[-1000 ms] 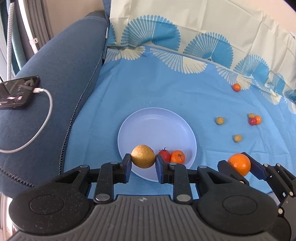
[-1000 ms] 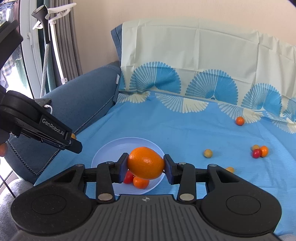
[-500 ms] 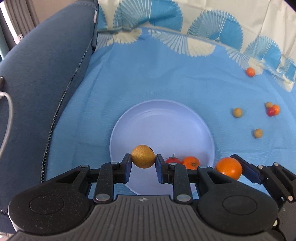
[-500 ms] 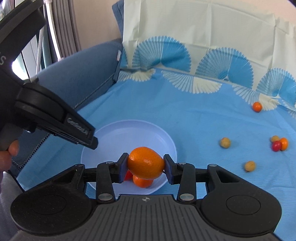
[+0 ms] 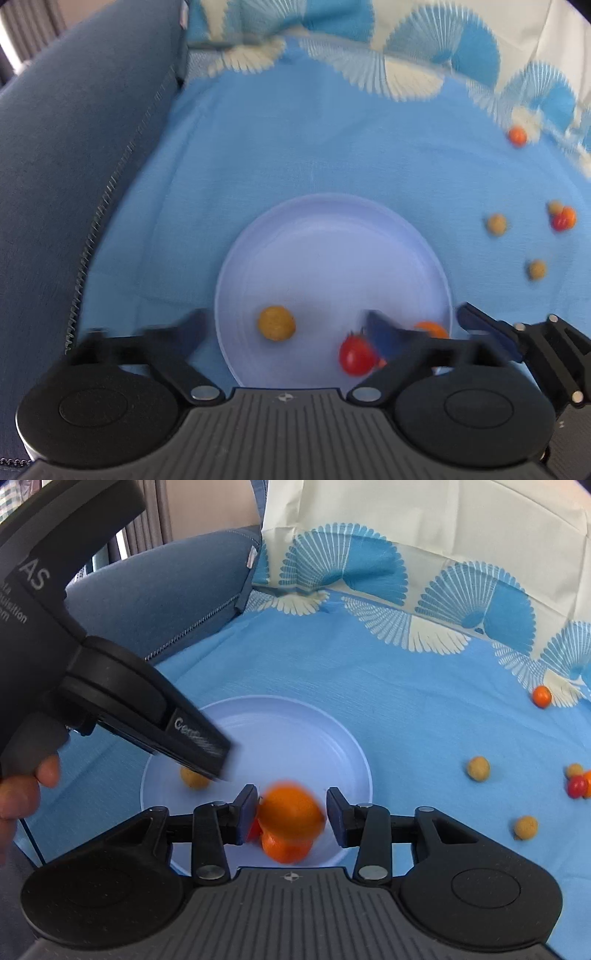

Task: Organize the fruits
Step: 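Carry both fruits over the plate and open both tools to release them, then withdraw both open tools from the plate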

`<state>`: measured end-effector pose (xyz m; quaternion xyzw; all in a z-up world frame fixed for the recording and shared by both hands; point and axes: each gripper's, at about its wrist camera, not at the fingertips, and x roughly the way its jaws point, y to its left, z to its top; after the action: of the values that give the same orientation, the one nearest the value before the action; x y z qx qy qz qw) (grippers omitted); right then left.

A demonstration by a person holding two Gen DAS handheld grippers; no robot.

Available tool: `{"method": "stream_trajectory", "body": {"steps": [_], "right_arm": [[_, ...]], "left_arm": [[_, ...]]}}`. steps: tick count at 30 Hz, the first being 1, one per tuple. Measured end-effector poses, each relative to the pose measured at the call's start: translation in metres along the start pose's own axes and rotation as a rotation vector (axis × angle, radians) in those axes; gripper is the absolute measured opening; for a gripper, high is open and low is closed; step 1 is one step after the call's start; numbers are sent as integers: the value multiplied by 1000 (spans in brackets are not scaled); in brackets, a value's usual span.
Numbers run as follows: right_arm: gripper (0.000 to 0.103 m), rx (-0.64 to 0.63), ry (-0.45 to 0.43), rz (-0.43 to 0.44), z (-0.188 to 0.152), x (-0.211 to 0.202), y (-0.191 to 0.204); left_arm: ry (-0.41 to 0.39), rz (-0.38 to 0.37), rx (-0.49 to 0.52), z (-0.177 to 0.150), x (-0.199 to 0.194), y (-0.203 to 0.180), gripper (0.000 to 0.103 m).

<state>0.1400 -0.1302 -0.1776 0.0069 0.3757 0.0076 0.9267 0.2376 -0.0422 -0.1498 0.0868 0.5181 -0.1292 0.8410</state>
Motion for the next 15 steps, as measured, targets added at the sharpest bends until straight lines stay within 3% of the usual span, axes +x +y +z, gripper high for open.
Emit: {"method": "stream_trajectory", "body": {"steps": [3,9,15], "right_arm": [[82,-4,-19,-9,5,-11,0],[95,16,-4,-29,-9,-57,-3],[100,61,-32,-83,-28,-108,1]], "left_arm": [[-40,7,-5,-4,-23,6,102],[-30,52,-48,-47,-66,22,103],[-25,82,-88,-89,-104,28,103]]}}
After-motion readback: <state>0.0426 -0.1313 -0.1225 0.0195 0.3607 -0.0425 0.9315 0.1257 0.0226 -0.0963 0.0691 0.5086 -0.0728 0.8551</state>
